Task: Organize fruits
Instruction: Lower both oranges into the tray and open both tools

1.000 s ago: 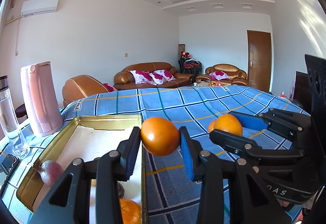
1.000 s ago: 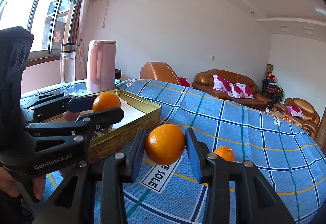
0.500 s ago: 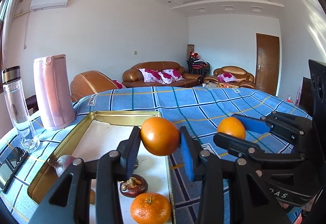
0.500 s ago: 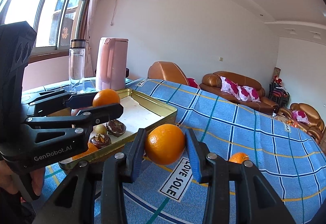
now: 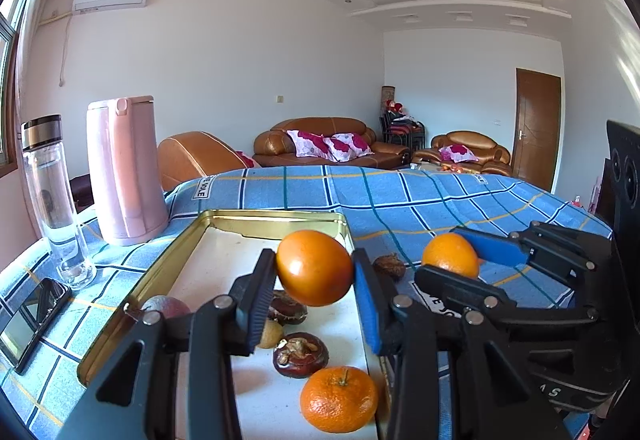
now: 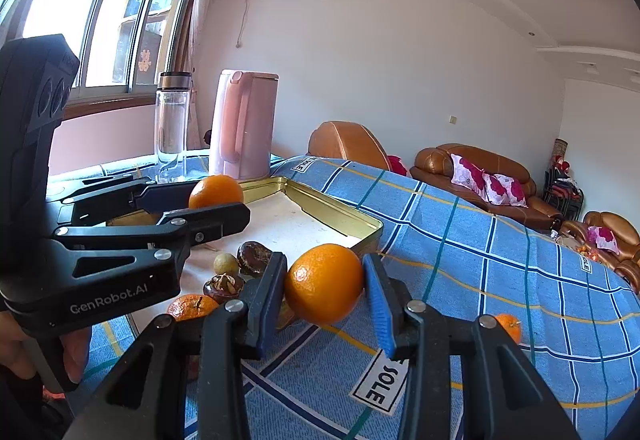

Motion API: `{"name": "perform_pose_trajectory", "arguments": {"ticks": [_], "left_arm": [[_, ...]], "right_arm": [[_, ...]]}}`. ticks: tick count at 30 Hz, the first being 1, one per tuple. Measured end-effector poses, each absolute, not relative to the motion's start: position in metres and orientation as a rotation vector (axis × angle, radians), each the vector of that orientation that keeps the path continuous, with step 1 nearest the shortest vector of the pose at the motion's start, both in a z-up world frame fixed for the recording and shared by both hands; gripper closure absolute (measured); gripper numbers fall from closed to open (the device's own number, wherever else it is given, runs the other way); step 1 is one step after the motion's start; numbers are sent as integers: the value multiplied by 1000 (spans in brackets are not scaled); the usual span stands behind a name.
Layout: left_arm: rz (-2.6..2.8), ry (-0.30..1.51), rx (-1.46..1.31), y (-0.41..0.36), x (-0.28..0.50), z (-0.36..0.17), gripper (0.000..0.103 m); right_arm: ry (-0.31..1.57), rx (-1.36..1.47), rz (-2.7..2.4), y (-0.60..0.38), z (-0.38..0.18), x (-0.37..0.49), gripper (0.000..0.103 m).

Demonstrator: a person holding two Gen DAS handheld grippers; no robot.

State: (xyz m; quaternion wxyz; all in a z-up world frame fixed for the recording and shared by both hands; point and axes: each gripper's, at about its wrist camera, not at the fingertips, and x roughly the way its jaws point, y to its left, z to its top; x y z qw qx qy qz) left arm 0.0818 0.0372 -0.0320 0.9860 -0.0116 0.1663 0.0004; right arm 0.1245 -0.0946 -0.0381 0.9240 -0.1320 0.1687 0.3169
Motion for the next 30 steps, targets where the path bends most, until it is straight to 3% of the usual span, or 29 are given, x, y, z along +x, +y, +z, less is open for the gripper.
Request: {"name": "perform_pose_trajectory", "arguments": {"ticks": [30], "left_arm": [[119,426,-24,88,81,-40,63]], "right_arm": [[389,-313,779,-35,-45,126,61]]}}
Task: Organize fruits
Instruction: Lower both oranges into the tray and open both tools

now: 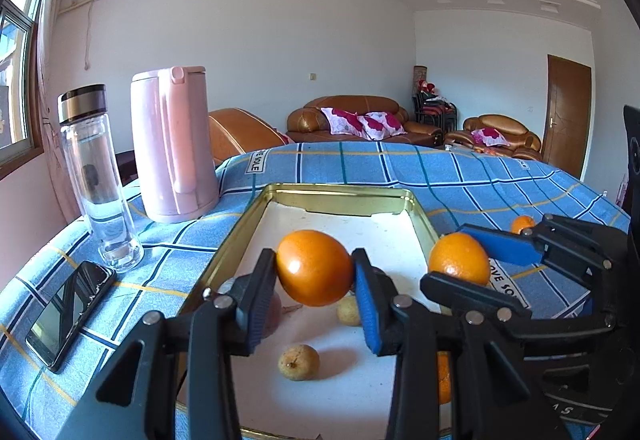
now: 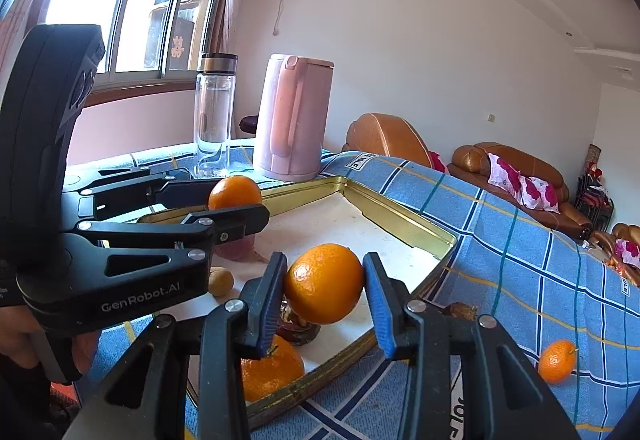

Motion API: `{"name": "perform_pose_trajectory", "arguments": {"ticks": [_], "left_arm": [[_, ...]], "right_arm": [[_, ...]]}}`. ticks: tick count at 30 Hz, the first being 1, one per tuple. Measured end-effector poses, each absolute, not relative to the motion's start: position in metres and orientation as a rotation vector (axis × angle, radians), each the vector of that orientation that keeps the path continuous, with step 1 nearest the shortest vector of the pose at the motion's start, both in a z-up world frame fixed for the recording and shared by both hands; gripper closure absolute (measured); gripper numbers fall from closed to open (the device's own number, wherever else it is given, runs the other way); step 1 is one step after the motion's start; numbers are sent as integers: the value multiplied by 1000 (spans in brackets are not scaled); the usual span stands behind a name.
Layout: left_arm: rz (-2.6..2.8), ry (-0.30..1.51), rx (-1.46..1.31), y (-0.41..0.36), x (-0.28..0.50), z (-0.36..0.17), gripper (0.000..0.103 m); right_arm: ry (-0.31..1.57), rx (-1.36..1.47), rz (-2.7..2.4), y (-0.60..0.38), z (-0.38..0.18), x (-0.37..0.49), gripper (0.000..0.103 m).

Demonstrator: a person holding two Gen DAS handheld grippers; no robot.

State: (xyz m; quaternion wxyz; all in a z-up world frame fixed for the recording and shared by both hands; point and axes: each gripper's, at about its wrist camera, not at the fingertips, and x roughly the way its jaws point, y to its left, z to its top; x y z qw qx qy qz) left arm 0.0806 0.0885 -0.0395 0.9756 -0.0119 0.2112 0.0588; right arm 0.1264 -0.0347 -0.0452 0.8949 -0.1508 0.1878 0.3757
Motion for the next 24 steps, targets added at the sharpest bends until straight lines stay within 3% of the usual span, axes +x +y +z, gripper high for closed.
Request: {"name": "perform_pose_trajectory", "arguments": {"ticks": [24], "left_arm": [[168,554,10,108,81,-60,61]], "right_arm": [[501,-395,878,5,-58,134,61]]}}
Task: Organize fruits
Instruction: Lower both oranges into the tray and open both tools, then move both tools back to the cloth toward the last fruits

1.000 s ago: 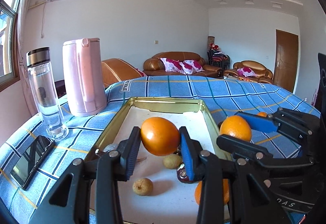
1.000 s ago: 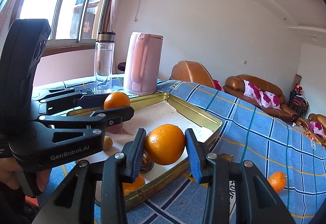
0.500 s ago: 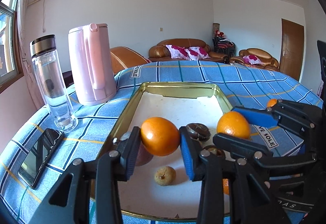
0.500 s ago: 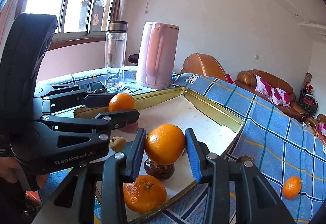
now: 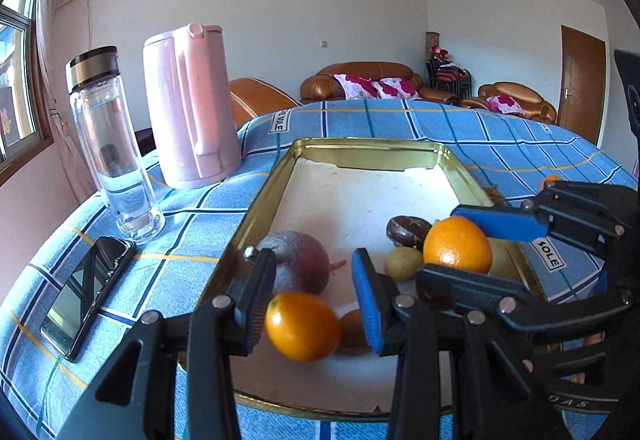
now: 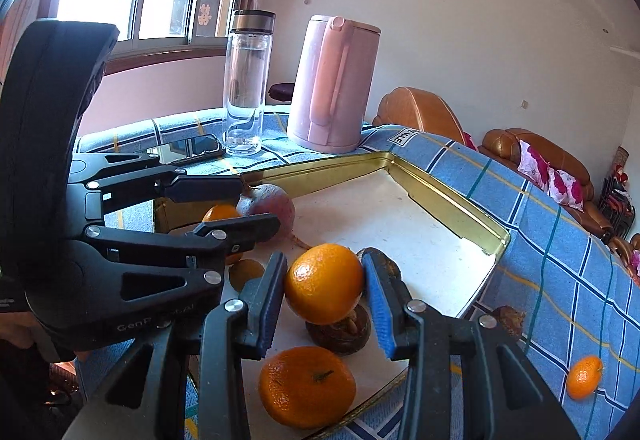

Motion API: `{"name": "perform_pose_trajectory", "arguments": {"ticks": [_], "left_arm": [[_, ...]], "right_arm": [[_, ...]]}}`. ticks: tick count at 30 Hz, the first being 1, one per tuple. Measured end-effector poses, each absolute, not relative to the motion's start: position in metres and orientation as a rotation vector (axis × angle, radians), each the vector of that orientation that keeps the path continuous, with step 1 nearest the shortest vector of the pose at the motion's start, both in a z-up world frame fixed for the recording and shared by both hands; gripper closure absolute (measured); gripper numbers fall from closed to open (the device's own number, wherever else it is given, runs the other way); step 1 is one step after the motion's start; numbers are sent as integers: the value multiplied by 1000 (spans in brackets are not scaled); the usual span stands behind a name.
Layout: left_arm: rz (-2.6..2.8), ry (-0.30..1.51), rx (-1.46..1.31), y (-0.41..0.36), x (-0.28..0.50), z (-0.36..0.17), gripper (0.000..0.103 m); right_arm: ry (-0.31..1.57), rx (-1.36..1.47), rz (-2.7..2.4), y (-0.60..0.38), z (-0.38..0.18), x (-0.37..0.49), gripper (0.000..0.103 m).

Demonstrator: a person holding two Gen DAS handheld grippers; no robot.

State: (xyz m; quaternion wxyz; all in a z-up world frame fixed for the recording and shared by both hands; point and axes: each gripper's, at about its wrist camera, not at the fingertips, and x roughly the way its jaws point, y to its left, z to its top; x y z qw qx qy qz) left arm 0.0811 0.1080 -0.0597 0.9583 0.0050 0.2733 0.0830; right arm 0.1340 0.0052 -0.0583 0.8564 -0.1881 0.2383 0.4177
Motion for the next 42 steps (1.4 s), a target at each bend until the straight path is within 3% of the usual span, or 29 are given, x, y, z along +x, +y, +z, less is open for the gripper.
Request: {"name": "perform_pose_trajectory", "arguments": {"ticks": [3,7,11,15,32,37,42], "left_arm": [[185,550,6,109,80,-59,55],[199,525,-20,111,76,-55,27],[177,485,-30,102,73,-46,24],[177,442,-42,91,76,-35,8],[170,460,-2,69,129,-4,3],[179,469,6,70,145,0,0],[161,463,22,57,150,2,0]], "right_arm": [[500,-383,884,2,-57,133,57],[476,-363,858,-11,-52,132,40],[430,-355,809,-35,-39,130,35],[434,-335,717,-63,-29,148,34],[796,-217,514,-86,-83,264,35],[869,-246,527,-77,-94,273,59],[816,-222,539,-85,-86,265,60]]}}
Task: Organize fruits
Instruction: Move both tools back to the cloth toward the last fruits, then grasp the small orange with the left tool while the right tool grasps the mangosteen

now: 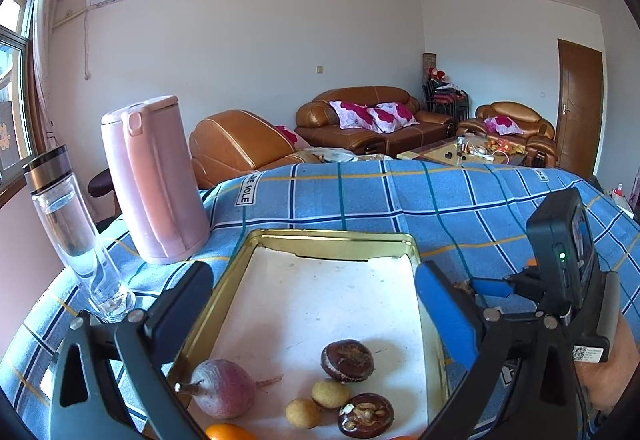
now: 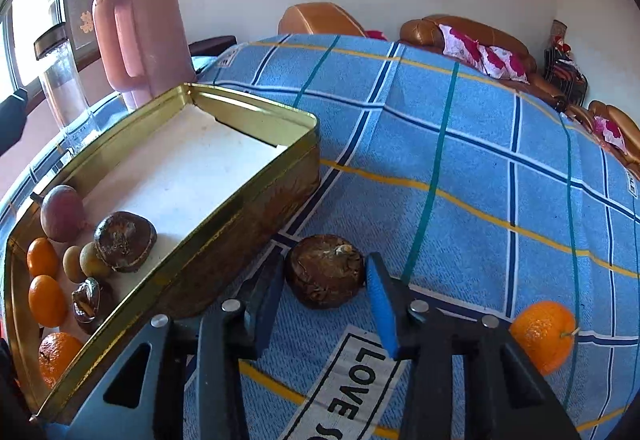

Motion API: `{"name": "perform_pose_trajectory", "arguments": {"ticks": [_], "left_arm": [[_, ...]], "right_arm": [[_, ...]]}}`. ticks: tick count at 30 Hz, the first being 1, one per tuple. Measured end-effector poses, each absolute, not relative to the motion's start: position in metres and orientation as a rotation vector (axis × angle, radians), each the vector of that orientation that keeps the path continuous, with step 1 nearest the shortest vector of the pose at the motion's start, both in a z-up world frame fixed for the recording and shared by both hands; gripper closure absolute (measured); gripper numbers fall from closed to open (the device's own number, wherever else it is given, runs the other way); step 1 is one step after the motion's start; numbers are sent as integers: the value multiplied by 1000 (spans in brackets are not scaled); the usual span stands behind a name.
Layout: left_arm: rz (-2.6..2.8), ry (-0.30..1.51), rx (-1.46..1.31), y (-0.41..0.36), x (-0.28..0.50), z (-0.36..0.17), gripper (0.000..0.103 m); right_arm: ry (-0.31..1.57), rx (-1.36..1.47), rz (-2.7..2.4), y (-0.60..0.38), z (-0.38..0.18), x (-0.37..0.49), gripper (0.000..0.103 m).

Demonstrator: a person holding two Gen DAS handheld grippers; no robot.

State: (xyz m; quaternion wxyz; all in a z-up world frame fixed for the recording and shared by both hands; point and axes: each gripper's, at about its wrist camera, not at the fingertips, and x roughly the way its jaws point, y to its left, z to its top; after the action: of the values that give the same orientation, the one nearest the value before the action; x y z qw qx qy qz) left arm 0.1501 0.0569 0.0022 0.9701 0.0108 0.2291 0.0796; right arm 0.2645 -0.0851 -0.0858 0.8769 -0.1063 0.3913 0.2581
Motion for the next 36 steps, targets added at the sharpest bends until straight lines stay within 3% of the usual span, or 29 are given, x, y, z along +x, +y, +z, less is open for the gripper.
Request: {"name": "perform_pose_trajectory", "arguments": {"ticks": [10,22,30,36], "left_arm": [[55,448,70,-16,159,9,0],[-153,585,112,-123,216,-31,0],[-237,671,149,-159,250,-51,1],[-246,756,138,-169,275,-71,8]], "right_arm": [[620,-199,336,-172,-48,232,60],[683,-91,107,-285,-61,260,60],[665,-64,99,-299,-58,261,60],[652,-63,110,-299,-58,260,60]]}}
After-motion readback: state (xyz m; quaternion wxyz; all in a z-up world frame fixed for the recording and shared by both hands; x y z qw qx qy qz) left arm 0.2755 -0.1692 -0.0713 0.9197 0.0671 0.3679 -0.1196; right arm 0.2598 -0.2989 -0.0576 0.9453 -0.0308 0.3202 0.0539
